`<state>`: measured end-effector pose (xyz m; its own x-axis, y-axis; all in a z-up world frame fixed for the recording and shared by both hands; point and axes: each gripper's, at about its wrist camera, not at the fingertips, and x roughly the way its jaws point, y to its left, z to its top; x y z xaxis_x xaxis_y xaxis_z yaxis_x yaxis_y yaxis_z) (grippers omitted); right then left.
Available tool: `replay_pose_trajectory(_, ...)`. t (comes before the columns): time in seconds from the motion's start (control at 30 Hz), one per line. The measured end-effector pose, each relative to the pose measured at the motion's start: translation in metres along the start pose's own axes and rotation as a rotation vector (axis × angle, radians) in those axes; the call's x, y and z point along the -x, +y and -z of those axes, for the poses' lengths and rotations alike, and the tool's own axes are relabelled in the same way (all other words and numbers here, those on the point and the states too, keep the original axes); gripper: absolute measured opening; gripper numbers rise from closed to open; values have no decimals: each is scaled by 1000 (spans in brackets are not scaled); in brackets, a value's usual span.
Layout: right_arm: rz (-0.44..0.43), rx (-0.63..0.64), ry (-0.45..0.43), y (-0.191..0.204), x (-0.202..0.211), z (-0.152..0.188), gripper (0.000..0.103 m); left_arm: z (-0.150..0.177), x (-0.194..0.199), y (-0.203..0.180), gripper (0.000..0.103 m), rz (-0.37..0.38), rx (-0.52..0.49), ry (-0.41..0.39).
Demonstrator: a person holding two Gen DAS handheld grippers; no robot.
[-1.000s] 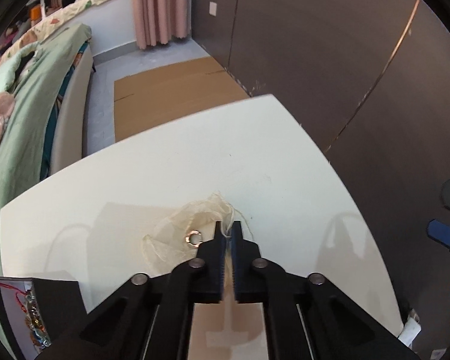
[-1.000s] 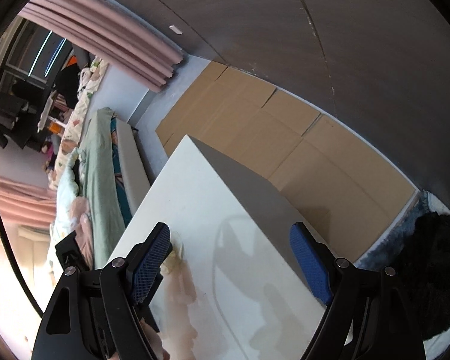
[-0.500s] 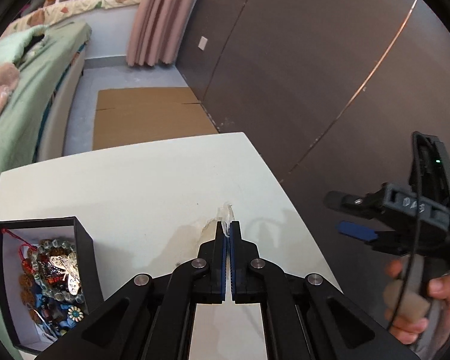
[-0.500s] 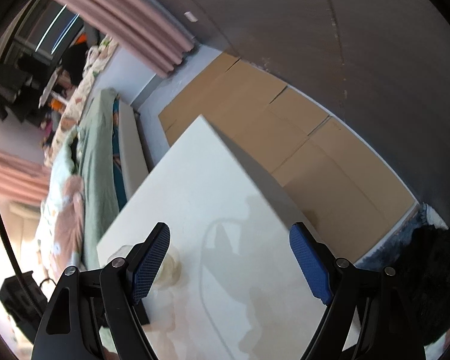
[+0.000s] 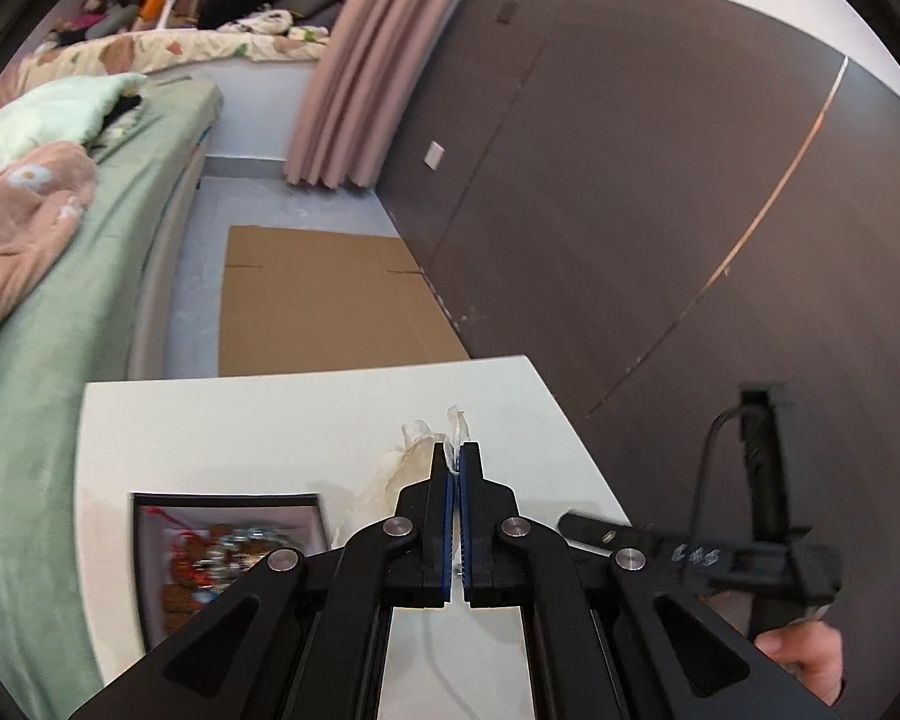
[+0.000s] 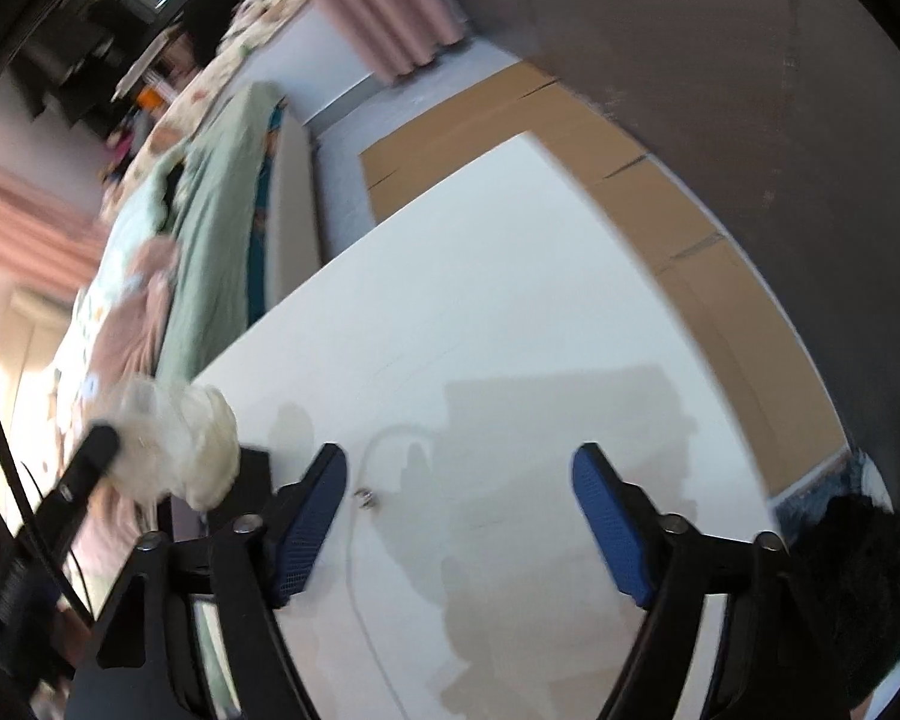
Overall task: Organize jewelry
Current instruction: 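Carry the cream flower into the black box and open the left gripper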
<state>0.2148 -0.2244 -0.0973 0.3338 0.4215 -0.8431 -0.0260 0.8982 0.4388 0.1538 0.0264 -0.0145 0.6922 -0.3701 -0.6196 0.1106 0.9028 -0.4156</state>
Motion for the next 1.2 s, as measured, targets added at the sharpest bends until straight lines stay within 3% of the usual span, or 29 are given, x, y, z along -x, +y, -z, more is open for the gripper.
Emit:
replay_pose_trajectory(0.03, -4, 13, 20, 5, -6, 1, 60, 0, 2, 3, 1, -4, 4, -3)
replay_pose_trajectory(0.1, -4, 28, 54, 13, -16, 4, 57, -1, 7, 11, 1, -20, 17, -10)
replay_pose_trajectory(0.37, 9, 121, 92, 48, -35, 19, 57, -2, 29, 31, 1, -37, 41, -41)
replay_pose_trajectory(0.57, 53, 150, 128, 60, -55, 26, 43, -2, 40, 44, 1, -58, 47, -42)
replay_pose_trajectory(0.67, 81, 166, 141, 64, -65, 27, 25, 0, 41, 49, 1, -63, 50, -28)
replay_pose_trajectory(0.73, 104, 176, 126, 67, -67, 27, 6, 2, 43, 53, 1, -67, 57, -25)
replay_pose_trajectory(0.93, 81, 142, 88, 64, -54, 26, 6, 4, 33, 58, 2, -127, 65, 36)
replay_pose_trajectory(1.0, 51, 125, 66, 65, -46, 25, 6, 6, 29, 60, 12, -135, 73, 59)
replay_pose_trajectory(1.03, 38, 122, 52, 65, -41, 25, 6, 6, 29, 61, 32, -141, 76, 63)
replay_pose_trajectory(1.07, 23, 118, 38, 65, -36, 25, 6, 7, 29, 62, 60, -142, 80, 58)
replay_pose_trajectory(1.13, -13, 113, 19, 67, -29, 24, 6, 6, 34, 64, 82, -134, 95, 28)
replay_pose_trajectory(1.2, -50, 119, -5, 72, -21, 24, 6, 4, 39, 65, 82, -141, 107, 0)
